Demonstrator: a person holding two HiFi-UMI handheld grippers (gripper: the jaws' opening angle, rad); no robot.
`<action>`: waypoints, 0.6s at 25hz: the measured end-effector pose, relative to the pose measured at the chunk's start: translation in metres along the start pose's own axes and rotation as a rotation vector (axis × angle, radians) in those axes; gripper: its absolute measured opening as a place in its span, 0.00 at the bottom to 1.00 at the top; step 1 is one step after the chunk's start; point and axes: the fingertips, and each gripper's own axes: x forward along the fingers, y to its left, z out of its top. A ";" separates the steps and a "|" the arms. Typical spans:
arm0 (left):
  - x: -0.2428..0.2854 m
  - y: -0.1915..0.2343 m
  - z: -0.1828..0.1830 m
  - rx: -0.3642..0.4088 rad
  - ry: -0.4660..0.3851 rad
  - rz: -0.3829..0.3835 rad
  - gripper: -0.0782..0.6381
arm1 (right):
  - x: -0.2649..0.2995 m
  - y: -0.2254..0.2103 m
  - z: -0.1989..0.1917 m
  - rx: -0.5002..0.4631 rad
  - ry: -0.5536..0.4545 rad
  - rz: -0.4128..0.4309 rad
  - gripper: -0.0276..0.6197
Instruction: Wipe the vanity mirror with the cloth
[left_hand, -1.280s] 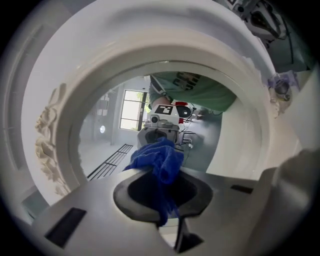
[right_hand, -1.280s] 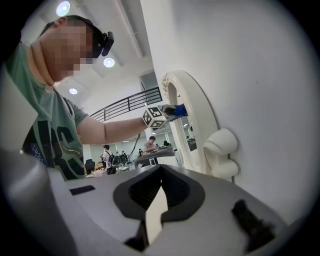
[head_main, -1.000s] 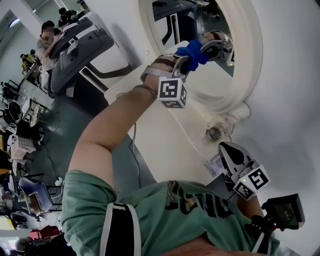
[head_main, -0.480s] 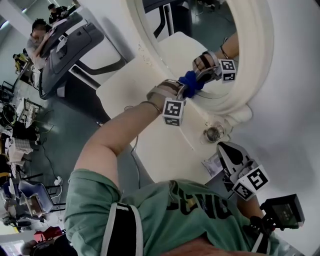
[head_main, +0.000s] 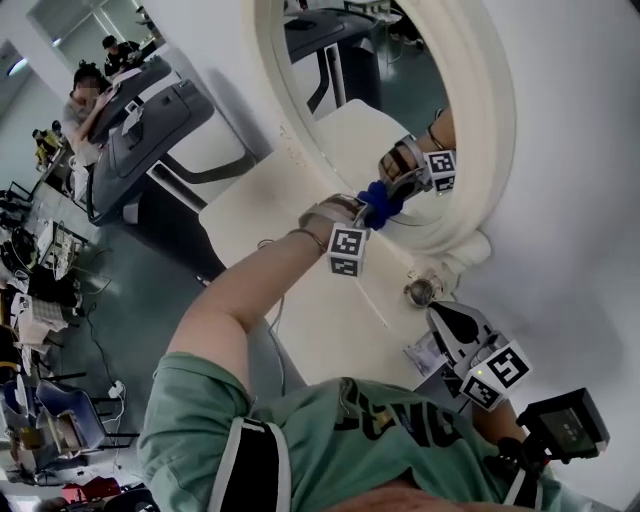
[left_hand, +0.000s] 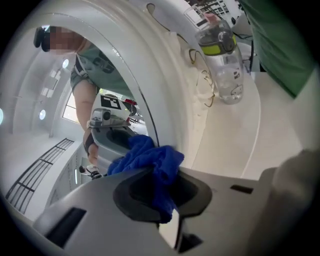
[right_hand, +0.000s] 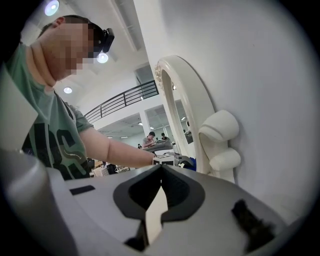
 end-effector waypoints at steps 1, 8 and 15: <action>-0.001 -0.001 0.000 -0.018 -0.003 -0.024 0.18 | -0.001 0.003 0.003 -0.010 -0.007 0.000 0.06; -0.086 0.126 -0.035 -0.151 -0.025 0.230 0.19 | -0.006 -0.005 0.014 -0.061 -0.061 -0.025 0.06; -0.268 0.327 0.002 -0.063 -0.068 0.726 0.19 | -0.006 -0.006 0.019 -0.089 -0.107 -0.015 0.06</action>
